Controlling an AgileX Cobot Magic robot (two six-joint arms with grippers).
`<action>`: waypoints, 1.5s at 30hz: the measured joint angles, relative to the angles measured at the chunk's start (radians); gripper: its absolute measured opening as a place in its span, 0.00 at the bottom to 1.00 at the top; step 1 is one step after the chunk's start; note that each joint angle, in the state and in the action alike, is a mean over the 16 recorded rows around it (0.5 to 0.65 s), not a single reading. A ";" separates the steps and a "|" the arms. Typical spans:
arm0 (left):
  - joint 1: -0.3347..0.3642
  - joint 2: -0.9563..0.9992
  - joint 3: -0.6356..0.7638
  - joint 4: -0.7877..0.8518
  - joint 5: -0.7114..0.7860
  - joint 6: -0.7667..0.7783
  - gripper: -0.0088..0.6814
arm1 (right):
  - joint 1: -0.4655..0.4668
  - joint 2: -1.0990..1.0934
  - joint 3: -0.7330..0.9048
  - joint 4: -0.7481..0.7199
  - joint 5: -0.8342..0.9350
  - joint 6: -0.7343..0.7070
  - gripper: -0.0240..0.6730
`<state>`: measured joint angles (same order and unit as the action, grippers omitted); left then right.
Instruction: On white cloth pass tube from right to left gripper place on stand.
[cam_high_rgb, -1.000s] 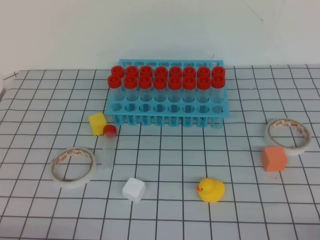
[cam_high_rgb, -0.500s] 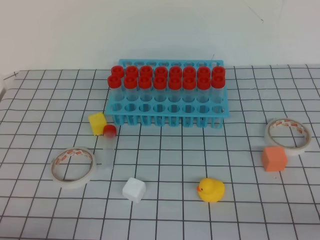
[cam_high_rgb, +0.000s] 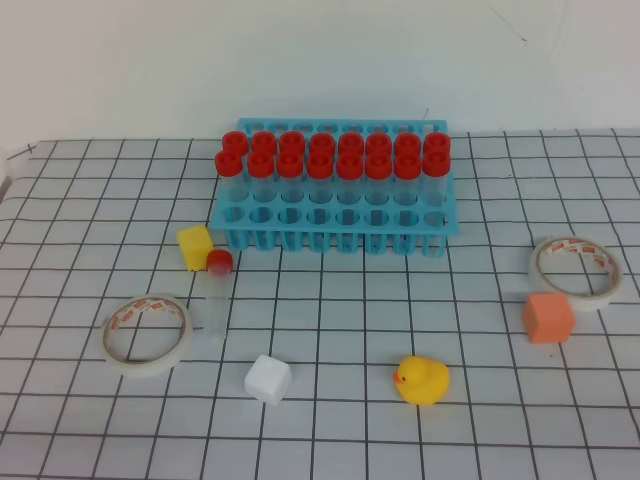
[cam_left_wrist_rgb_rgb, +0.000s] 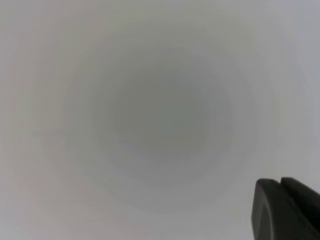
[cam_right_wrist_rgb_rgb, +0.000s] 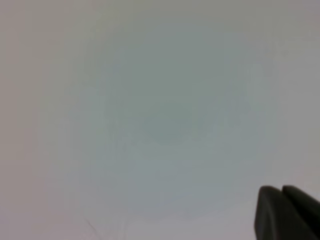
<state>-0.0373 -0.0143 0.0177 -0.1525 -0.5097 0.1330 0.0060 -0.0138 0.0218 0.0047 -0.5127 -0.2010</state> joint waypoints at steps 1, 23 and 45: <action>0.000 0.000 -0.003 0.002 0.003 -0.002 0.01 | 0.000 0.000 -0.006 0.001 0.012 0.005 0.03; 0.000 0.317 -0.401 0.003 0.723 0.098 0.01 | 0.000 0.515 -0.667 0.071 0.959 0.003 0.03; 0.000 0.417 -0.419 -0.067 0.983 0.101 0.01 | 0.226 1.563 -1.308 0.531 1.369 -0.468 0.03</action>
<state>-0.0373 0.4025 -0.4010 -0.2194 0.4735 0.2343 0.2325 1.5488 -1.2866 0.5359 0.8565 -0.6686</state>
